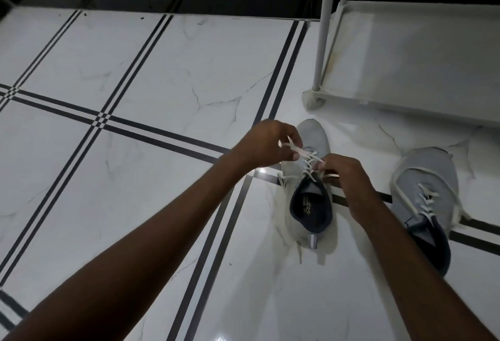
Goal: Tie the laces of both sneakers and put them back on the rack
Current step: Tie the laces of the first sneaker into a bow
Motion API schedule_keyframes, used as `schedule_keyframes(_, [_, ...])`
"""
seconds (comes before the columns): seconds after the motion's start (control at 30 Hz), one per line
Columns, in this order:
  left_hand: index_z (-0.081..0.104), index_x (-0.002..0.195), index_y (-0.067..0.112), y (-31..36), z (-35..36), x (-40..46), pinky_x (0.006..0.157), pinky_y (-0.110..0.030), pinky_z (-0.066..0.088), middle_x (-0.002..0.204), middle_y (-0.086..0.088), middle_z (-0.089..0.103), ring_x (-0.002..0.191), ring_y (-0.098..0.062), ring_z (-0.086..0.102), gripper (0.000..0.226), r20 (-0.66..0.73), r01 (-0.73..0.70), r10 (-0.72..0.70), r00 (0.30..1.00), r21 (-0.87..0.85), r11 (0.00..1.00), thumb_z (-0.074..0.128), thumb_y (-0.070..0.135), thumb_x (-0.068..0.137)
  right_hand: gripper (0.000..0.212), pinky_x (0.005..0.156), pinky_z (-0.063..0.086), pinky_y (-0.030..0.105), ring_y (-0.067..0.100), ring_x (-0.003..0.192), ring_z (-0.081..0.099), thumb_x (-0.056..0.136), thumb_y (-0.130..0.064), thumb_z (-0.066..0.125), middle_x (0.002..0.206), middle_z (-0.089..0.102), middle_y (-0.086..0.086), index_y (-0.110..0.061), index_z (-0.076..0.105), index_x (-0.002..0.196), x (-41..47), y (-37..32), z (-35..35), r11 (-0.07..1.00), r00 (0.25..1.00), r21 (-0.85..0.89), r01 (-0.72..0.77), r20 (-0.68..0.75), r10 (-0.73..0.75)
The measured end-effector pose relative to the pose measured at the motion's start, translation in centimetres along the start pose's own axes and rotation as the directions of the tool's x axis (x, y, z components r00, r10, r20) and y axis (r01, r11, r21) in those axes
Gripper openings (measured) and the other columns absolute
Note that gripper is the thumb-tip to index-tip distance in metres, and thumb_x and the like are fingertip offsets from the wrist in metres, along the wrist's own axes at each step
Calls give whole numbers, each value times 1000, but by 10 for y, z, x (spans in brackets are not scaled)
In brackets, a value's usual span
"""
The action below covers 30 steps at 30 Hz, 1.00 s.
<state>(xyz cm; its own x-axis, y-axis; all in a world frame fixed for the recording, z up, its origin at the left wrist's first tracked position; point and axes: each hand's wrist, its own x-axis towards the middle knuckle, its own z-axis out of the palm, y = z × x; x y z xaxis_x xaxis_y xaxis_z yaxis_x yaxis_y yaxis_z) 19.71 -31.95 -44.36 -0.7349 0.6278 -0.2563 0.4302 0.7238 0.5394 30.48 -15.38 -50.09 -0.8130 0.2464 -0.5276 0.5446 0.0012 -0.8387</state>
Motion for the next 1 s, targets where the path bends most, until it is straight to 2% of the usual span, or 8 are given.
schedule_keyframes(0.13, [73, 103, 19, -9, 14, 0, 78, -32, 51, 95, -1, 69, 88, -16, 63, 22, -335, 40, -9, 942, 87, 995, 73, 10, 83, 28, 80, 50, 38, 24, 78, 64, 68, -29, 58, 84, 72, 9, -8, 70, 82, -10, -8, -6, 953, 992, 286, -97, -50, 116])
schedule_keyframes(0.3, [76, 101, 15, -24, 45, -11, 76, -21, 51, 94, -1, 77, 86, -13, 72, 29, 174, 221, -201, 964, -106, 970, 82, 30, 78, 13, 69, 52, 34, 24, 59, 59, 86, -13, 54, 55, 61, 3, -12, 61, 75, -11, -19, -16, 890, 954, 452, 53, -288, 89])
schedule_keyframes(0.43, [76, 94, 11, -23, 66, -17, 68, -18, 47, 87, -4, 77, 82, -16, 72, 29, 159, 192, -180, 971, -62, 979, 82, 33, 77, 11, 46, 49, 23, 15, 41, 53, 93, -9, 53, 53, 51, 4, -2, 62, 93, -3, -25, -32, 886, 818, 441, 145, -558, 144])
schedule_keyframes(0.53, [77, 92, 13, -23, 57, -12, 68, -16, 49, 83, -3, 77, 76, -12, 72, 19, 182, 199, -181, 967, -85, 976, 78, 29, 82, 17, 55, 51, 34, 10, 39, 58, 94, -23, 51, 61, 58, 3, -8, 59, 96, 6, -6, -37, 938, 614, 323, 127, -768, 182])
schedule_keyframes(0.63, [79, 92, 14, -22, 54, -8, 64, -9, 48, 80, -1, 78, 73, -10, 74, 13, 164, 160, -142, 976, -108, 981, 78, 24, 83, 35, 72, 54, 43, 35, 81, 71, 86, -32, 53, 88, 72, 17, -2, 66, 100, 3, 20, -24, 974, 714, 200, -106, -667, 215])
schedule_keyframes(0.73, [79, 92, 11, -15, 59, -9, 68, -13, 52, 83, -3, 79, 76, -14, 75, 14, 120, 129, -117, 986, -95, 987, 79, 19, 81, 54, 96, 47, 45, 42, 120, 57, 90, -32, 59, 133, 58, 25, 4, 53, 130, -12, 31, -8, 950, 778, -11, -313, -577, 250])
schedule_keyframes(0.9, [79, 85, 11, -23, 66, -9, 61, -5, 45, 79, -1, 78, 75, -11, 73, 15, 63, 107, -102, 993, -80, 991, 85, 20, 75, 41, 92, 48, 38, 36, 112, 62, 89, -2, 58, 121, 68, 17, -8, 61, 130, -34, 31, 15, 863, 799, -504, 25, -508, -321])
schedule_keyframes(1.0, [78, 82, 13, -21, 73, -13, 62, -9, 45, 78, 0, 77, 74, -12, 72, 14, 25, 98, -96, 995, -91, 991, 87, 17, 72, 23, 73, 49, 30, 29, 93, 67, 89, -4, 61, 100, 75, 7, -15, 74, 104, -25, 35, 15, 786, 904, -611, 93, -280, -324])
